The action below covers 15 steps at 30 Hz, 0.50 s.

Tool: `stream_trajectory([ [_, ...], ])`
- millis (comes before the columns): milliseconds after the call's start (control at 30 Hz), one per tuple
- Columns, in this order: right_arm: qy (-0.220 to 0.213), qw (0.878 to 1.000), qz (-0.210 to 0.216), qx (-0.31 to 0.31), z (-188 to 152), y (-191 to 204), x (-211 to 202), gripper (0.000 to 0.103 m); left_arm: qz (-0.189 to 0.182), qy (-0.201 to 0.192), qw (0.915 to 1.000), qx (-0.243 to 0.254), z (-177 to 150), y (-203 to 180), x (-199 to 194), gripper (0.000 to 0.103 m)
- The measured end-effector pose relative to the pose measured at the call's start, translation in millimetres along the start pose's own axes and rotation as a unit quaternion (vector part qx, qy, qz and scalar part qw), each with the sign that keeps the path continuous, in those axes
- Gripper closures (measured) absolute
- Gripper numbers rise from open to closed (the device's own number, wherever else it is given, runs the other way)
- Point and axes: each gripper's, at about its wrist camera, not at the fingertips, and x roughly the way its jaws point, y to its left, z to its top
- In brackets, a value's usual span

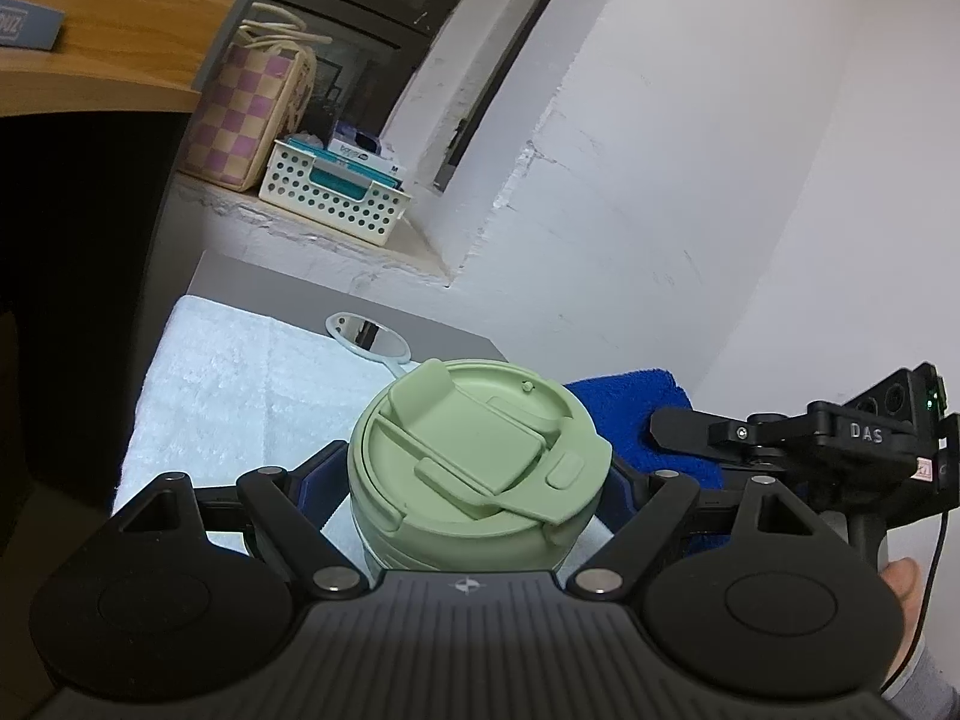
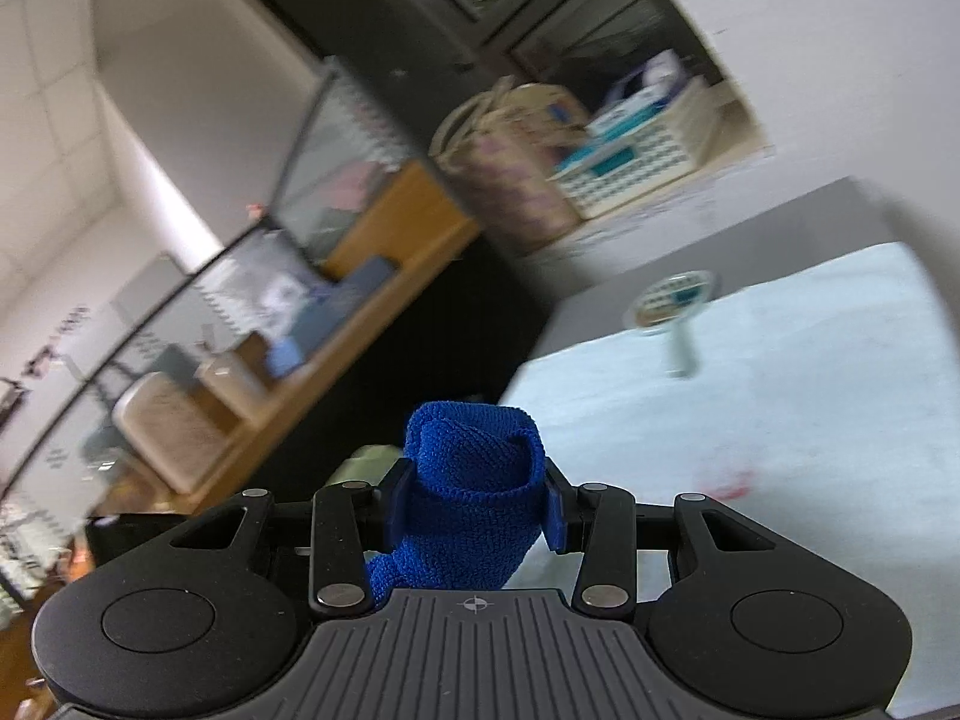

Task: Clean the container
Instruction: 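Tilt the jar base toward the cloth with the left gripper while the right gripper holds the blue cloth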

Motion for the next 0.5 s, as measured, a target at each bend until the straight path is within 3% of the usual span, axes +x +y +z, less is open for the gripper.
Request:
stream_trajectory([
  [500,0.038,0.998,0.016,0.037,-19.4,-14.4,10.2,0.063,-0.009,0.003,0.9997,-0.024,-0.4,10.9,-4.7,0.016],
])
